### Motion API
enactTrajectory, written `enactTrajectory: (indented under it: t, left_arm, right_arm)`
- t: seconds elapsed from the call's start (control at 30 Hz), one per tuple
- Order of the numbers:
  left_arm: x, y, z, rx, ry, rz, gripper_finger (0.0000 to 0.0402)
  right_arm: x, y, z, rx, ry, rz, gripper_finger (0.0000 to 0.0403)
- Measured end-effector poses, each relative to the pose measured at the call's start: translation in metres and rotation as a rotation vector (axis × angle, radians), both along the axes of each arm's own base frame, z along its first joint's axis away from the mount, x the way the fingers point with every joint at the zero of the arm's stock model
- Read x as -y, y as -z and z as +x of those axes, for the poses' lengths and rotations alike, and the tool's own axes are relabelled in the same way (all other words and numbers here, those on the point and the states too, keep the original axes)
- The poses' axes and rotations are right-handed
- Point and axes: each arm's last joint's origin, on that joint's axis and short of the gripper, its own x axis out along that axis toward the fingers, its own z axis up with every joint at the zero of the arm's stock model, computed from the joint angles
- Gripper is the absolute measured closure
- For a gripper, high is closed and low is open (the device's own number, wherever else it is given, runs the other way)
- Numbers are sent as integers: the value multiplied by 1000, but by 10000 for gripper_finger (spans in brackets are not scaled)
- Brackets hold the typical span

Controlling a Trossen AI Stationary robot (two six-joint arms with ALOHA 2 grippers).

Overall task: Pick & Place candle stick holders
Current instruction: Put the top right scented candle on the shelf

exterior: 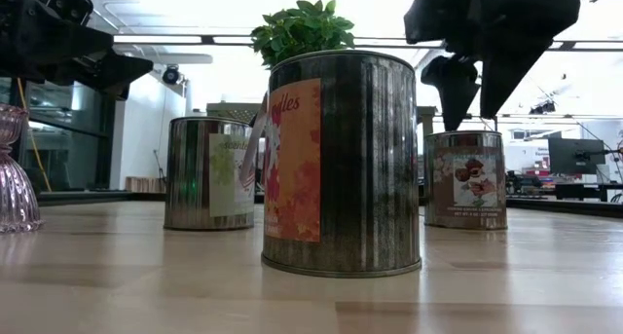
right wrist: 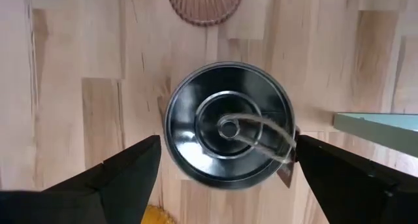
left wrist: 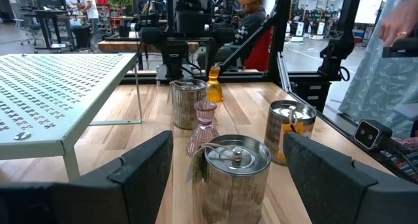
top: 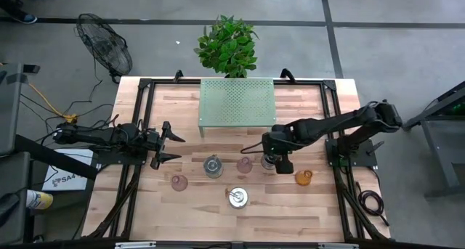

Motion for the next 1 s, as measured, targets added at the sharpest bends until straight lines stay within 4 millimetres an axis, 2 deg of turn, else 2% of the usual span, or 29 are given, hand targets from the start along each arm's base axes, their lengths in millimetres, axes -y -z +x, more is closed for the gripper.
enactTrajectory:
  t: [0.5, 1.0]
  left_arm:
    - [0, 0, 0, 0, 0, 0, 114]
    - [0, 0, 0, 0, 0, 0, 114]
  right_arm:
    - [5, 16, 10, -36, 14, -22, 52]
    - [7, 9, 9, -25, 28, 36, 52]
